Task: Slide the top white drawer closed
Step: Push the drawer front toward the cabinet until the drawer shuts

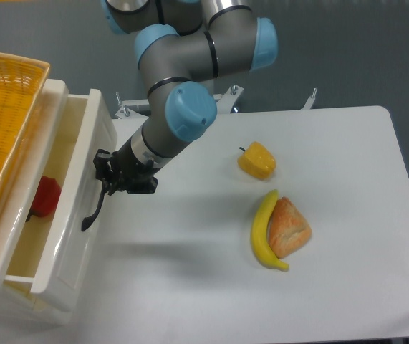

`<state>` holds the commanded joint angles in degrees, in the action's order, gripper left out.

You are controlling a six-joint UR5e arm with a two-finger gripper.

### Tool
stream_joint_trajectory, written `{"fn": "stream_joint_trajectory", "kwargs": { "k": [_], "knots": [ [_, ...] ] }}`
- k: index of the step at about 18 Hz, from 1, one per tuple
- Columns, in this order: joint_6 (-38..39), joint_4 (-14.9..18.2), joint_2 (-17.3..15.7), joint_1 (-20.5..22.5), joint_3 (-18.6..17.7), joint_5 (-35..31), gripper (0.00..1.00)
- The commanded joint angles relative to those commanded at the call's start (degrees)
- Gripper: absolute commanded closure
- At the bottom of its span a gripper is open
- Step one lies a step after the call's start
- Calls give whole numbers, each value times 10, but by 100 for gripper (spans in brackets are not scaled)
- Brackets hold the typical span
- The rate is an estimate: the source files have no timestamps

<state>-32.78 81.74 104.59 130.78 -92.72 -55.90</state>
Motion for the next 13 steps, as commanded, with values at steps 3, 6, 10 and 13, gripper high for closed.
{"fn": "stream_joint_trajectory", "kwargs": {
  "k": [3,6,10,13],
  "knots": [
    [12,-1,-1,-6,0,1,82],
    [16,-1,-1,-16,0,0,82],
    [20,-2,-2,-24,0,0,82],
    [20,-2,-2,-27,0,0,82]
  ]
}}
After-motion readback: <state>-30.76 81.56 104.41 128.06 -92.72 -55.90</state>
